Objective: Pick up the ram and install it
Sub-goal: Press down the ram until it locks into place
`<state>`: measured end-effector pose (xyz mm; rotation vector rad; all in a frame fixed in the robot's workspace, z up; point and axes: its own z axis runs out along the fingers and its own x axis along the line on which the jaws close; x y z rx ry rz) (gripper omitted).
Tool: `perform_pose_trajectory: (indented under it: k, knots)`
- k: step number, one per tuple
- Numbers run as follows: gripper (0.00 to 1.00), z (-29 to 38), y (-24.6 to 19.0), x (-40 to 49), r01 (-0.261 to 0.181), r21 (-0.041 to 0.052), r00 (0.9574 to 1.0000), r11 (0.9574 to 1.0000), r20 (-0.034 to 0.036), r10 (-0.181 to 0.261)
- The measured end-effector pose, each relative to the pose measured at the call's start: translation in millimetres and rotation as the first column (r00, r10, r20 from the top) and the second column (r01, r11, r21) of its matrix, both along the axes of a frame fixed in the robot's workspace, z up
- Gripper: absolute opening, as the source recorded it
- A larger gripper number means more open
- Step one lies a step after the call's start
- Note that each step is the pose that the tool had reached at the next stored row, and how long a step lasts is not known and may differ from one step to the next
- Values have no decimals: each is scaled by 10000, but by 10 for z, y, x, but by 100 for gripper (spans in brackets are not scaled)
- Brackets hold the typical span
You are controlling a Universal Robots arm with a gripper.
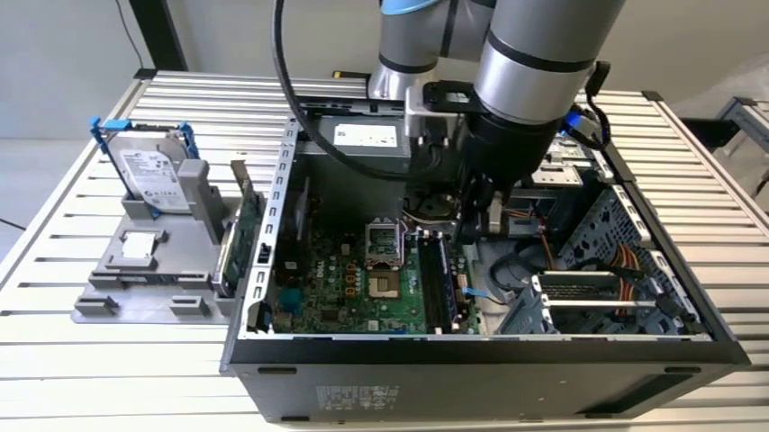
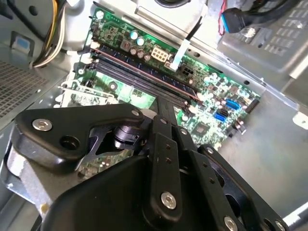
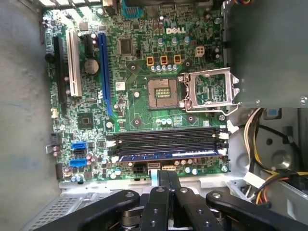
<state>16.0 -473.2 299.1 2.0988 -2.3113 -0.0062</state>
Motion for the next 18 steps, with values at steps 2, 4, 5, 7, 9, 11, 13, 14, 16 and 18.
perform_pose_trajectory:
  k: [2,4,5,7,9,11,13,14,16,18]
  knots:
    - [0,60,0,0,0,2,10000,10000,-12,0]
    - [0,117,0,0,0,0,10000,10000,-24,0]
    - [0,145,0,0,0,0,10000,10000,-35,0]
    - [0,199,1,0,0,1,10000,10000,-60,0]
    - [0,240,1,0,1,1,10000,10000,-71,-1]
    - [0,258,0,0,0,0,10000,10000,-75,0]
    - [0,259,1,0,0,4,10000,10000,-74,0]
    - [0,260,1,0,0,4,10000,10000,-74,0]
    - [0,267,1,0,0,2,10000,10000,-75,0]
    - [0,269,1,0,0,1,10000,10000,-75,0]
